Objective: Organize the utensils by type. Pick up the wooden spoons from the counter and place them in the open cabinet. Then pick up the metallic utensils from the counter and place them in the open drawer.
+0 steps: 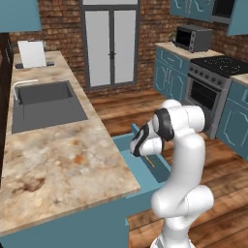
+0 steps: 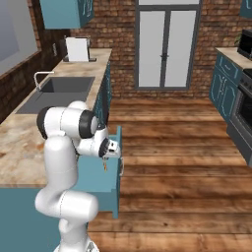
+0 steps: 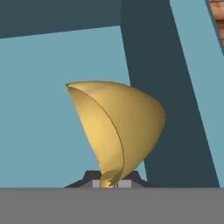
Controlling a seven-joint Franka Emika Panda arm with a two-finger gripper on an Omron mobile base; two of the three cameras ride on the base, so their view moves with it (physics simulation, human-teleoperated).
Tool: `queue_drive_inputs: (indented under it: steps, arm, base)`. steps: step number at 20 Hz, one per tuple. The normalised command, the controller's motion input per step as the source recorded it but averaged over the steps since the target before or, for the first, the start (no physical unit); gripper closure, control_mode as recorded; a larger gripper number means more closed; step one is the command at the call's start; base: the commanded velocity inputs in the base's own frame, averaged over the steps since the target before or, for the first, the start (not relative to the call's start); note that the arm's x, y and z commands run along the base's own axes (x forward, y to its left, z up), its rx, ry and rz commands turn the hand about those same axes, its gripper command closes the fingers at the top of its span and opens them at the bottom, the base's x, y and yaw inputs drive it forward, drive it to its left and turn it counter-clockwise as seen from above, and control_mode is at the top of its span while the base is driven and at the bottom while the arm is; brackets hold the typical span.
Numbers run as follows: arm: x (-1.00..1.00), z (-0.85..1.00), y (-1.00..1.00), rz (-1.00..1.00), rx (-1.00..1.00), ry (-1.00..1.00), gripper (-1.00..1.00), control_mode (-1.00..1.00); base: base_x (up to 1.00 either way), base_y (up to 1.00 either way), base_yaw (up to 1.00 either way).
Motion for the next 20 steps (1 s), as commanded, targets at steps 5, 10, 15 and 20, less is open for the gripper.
queue_drive_inputs:
  steps: [5,10,15,20]
  arm:
    - [0.21,-0.49,-0.12,0.0,0.0,0.0,1.0,-1.0]
    - [0.15,-0.49,-0.23,0.0,0.0,0.0,1.0,-1.0]
    - [0.12,-0.63,-0.56,0.0,0.0,0.0,1.0,-1.0]
    - [0.09,-0.67,-0.96,-0.04,0.0,0.0,1.0,-1.0]
  base:
    - [0.0,0.0,0.0]
    - [0.0,0.0,0.0]
    - [0.0,0.0,0.0]
    - [0.0,0.0,0.0]
